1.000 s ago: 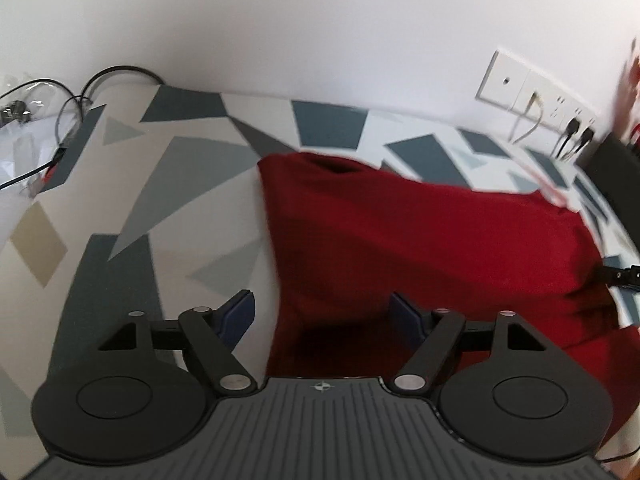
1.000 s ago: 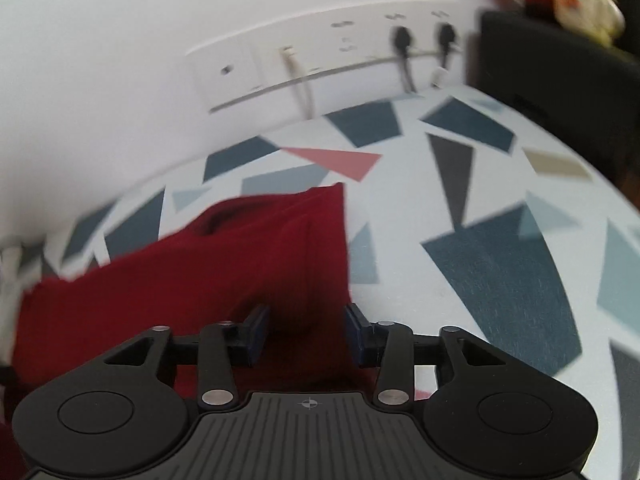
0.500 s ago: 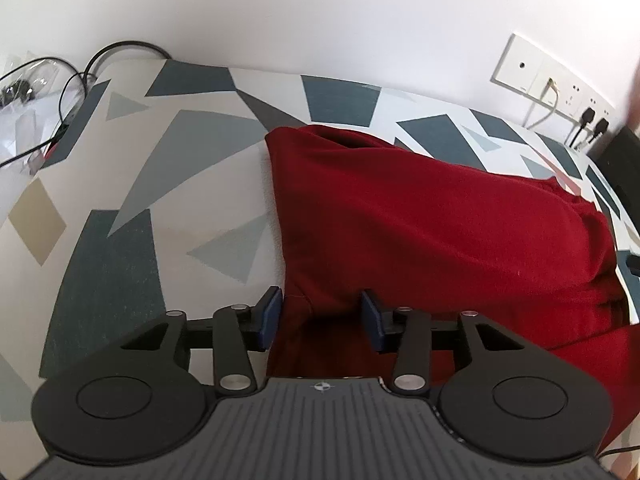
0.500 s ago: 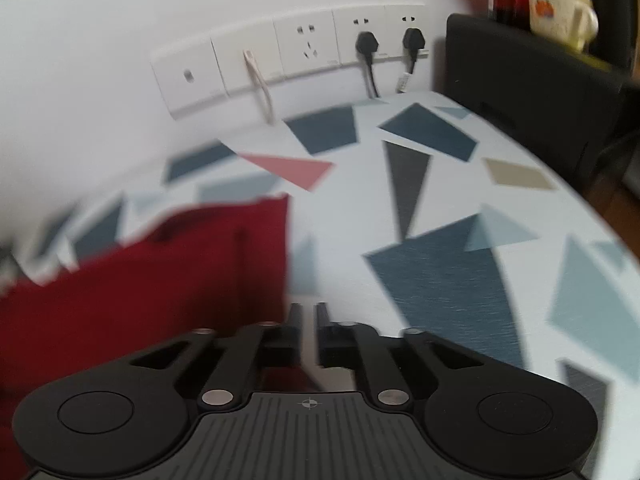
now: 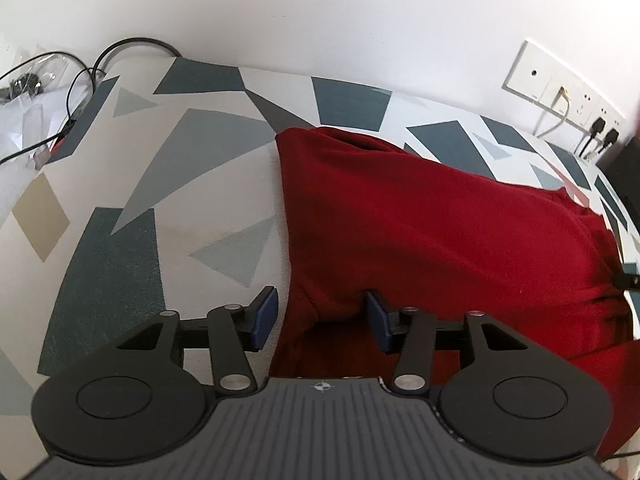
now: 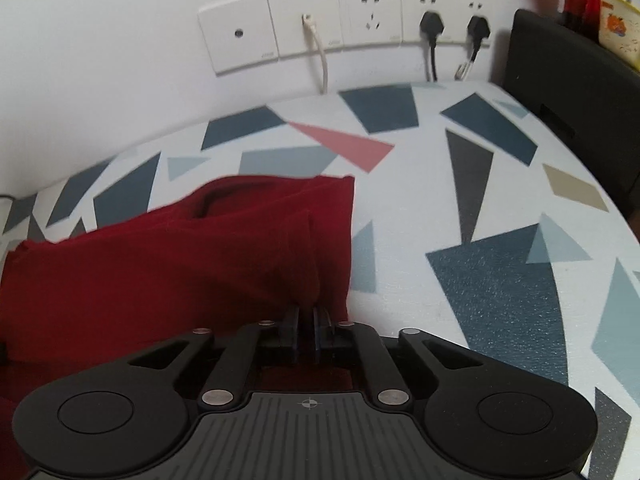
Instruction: Fold clothes
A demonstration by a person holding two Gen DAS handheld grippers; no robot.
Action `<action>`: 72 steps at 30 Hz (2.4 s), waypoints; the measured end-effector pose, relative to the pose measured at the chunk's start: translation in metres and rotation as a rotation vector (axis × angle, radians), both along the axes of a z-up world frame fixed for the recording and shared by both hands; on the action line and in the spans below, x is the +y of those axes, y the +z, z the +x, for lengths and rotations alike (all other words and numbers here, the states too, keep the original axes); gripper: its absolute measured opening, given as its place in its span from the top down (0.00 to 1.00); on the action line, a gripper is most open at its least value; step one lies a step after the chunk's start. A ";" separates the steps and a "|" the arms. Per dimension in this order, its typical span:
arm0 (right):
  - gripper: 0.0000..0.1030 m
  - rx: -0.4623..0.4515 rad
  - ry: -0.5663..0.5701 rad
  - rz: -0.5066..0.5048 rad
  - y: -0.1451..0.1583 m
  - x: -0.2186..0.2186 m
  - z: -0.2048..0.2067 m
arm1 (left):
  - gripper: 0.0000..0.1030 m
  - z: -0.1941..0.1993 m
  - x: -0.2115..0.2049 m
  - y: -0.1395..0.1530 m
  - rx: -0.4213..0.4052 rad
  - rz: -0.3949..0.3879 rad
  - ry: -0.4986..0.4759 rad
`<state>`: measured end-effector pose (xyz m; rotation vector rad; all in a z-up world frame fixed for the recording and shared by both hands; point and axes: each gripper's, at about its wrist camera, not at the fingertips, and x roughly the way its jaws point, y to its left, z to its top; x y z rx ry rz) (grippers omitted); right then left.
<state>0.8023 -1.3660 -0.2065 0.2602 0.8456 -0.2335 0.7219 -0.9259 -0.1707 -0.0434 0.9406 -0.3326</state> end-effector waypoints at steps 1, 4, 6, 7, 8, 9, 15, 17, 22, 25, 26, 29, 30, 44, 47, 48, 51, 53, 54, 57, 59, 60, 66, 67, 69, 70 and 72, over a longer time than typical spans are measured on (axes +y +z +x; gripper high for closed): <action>0.75 -0.002 -0.001 -0.011 0.002 0.000 0.001 | 0.50 0.000 0.000 0.000 -0.003 0.000 -0.002; 0.64 -0.009 -0.004 -0.044 0.007 0.000 0.005 | 0.48 -0.001 0.000 -0.001 -0.008 0.000 -0.003; 0.61 -0.014 -0.007 -0.066 0.011 0.000 0.007 | 0.44 -0.002 -0.004 -0.002 -0.016 0.018 -0.015; 0.59 -0.014 -0.007 -0.071 0.010 0.000 0.011 | 0.43 -0.002 -0.006 -0.002 -0.021 0.031 -0.024; 0.57 -0.015 -0.004 -0.069 0.007 0.000 0.017 | 0.40 -0.003 -0.009 -0.002 -0.025 0.046 -0.037; 0.51 -0.019 0.000 -0.067 0.002 0.000 0.024 | 0.34 -0.003 -0.013 -0.003 -0.027 0.061 -0.056; 0.33 0.055 -0.025 0.018 -0.018 -0.013 0.042 | 0.24 0.005 -0.023 0.016 -0.003 0.101 -0.149; 0.21 0.001 -0.039 0.053 -0.007 -0.015 0.030 | 0.24 0.000 -0.016 0.034 -0.052 0.092 -0.115; 0.10 -0.112 0.002 0.132 0.015 -0.015 0.004 | 0.17 -0.021 0.015 0.069 -0.073 0.020 0.021; 0.08 -0.156 0.015 0.088 0.021 -0.012 0.001 | 0.10 -0.044 0.021 0.081 -0.104 0.068 0.089; 0.05 -0.180 0.004 0.058 0.023 -0.010 0.001 | 0.08 -0.051 0.020 0.082 -0.107 0.093 0.104; 0.01 -0.182 -0.029 0.016 0.024 -0.003 -0.002 | 0.06 -0.073 0.013 0.078 -0.095 0.157 0.095; 0.01 -0.163 -0.044 0.024 0.022 0.000 -0.006 | 0.06 -0.080 0.011 0.073 -0.094 0.172 0.082; 0.01 -0.010 -0.226 0.051 -0.010 0.020 -0.140 | 0.01 -0.120 0.021 0.006 0.060 0.000 -0.047; 0.01 -0.006 -0.229 -0.020 -0.012 0.024 -0.159 | 0.00 -0.126 0.021 -0.003 0.054 -0.029 -0.035; 0.01 -0.016 -0.235 -0.035 -0.012 0.026 -0.165 | 0.00 -0.126 0.019 -0.005 0.055 -0.017 -0.040; 0.01 -0.033 -0.242 -0.024 -0.017 0.029 -0.180 | 0.00 -0.129 0.010 -0.009 0.034 0.056 -0.085; 0.02 -0.041 -0.239 -0.012 -0.019 0.029 -0.184 | 0.00 -0.132 0.004 -0.011 0.016 0.106 -0.115; 0.02 -0.050 -0.237 -0.012 -0.020 0.029 -0.185 | 0.00 -0.132 0.005 -0.012 0.013 0.108 -0.118; 0.08 -0.095 -0.236 0.000 -0.020 0.026 -0.185 | 0.00 -0.132 0.014 -0.011 0.018 0.057 -0.101; 0.09 -0.125 -0.247 0.023 -0.020 0.022 -0.183 | 0.00 -0.129 0.025 -0.007 0.041 -0.001 -0.049; 0.09 -0.131 -0.257 0.041 -0.021 0.020 -0.181 | 0.00 -0.128 0.032 -0.005 0.058 -0.042 -0.010; 0.41 -0.146 -0.312 0.236 -0.030 0.004 -0.183 | 0.07 -0.132 0.078 0.000 0.121 -0.331 0.137; 0.41 -0.154 -0.318 0.244 -0.030 0.004 -0.186 | 0.07 -0.133 0.078 0.001 0.115 -0.326 0.130; 0.41 -0.169 -0.322 0.242 -0.028 0.006 -0.191 | 0.08 -0.137 0.078 0.003 0.092 -0.332 0.117; 0.41 -0.177 -0.318 0.242 -0.028 0.007 -0.194 | 0.08 -0.139 0.080 0.005 0.076 -0.359 0.115; 0.41 -0.189 -0.305 0.252 -0.026 0.008 -0.197 | 0.08 -0.142 0.081 0.009 0.046 -0.405 0.116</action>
